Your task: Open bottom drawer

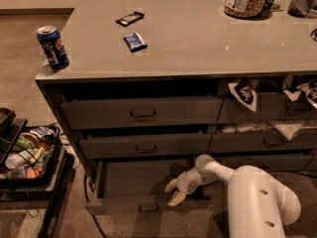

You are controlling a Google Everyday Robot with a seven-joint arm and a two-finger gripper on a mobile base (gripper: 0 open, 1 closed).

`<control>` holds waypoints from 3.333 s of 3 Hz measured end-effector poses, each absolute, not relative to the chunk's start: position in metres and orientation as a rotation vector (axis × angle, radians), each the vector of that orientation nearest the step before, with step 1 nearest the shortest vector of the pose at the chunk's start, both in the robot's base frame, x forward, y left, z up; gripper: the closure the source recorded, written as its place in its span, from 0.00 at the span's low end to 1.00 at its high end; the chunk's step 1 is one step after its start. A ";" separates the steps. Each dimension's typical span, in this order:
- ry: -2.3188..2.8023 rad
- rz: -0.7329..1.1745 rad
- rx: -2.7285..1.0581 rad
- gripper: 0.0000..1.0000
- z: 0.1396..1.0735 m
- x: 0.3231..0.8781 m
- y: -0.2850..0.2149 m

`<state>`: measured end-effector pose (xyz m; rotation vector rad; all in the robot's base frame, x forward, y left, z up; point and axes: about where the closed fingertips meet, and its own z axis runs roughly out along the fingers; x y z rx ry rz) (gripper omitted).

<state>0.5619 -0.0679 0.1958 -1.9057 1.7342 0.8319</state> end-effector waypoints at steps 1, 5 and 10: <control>1.734 0.832 -1.906 0.00 0.196 0.562 -0.068; 1.569 0.460 -1.864 0.00 0.286 0.573 -0.096; 1.559 0.513 -1.886 0.65 0.279 0.539 -0.083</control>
Offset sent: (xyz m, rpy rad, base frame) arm 0.0000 0.0000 0.0000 0.0000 0.0000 0.0000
